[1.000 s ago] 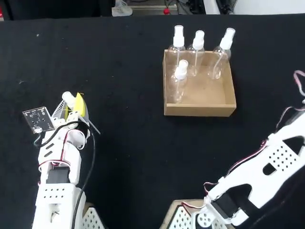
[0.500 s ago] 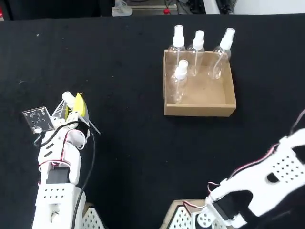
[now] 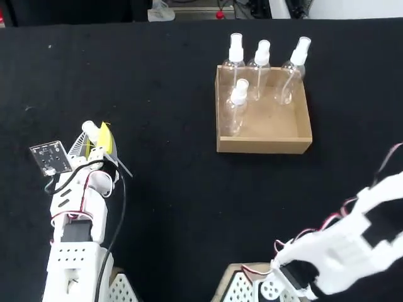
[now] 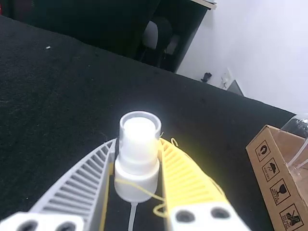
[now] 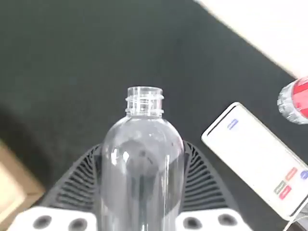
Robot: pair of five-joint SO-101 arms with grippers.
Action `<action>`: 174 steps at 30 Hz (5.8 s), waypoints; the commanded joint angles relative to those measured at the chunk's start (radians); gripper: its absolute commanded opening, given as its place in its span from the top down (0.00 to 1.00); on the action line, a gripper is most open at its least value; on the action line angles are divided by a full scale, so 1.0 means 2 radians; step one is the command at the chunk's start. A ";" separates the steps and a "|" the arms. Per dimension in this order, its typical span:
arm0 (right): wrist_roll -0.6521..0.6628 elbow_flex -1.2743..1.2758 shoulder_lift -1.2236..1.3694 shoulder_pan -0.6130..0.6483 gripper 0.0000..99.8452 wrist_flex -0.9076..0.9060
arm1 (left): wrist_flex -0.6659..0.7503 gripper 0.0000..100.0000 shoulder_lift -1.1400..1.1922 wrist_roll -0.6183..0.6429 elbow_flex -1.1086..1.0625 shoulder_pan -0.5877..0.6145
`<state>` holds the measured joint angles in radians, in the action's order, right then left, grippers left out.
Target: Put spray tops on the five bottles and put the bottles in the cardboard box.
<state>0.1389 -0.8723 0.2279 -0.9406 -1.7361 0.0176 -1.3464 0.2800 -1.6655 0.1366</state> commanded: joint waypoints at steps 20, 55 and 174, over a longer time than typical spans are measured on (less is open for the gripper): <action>0.010 0.856 -0.367 0.086 0.99 0.751 | 0.012 0.97 -0.008 0.000 0.002 0.000; -0.053 1.150 -0.367 0.124 0.99 1.296 | 0.012 0.97 -0.008 0.000 0.002 0.001; 0.113 1.021 -0.392 0.086 0.98 0.612 | 0.012 0.97 -0.008 0.000 0.003 0.001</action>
<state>0.3705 1.1930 -0.5163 -0.7779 -0.5040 0.0176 -1.3464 0.2800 -1.6655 0.1366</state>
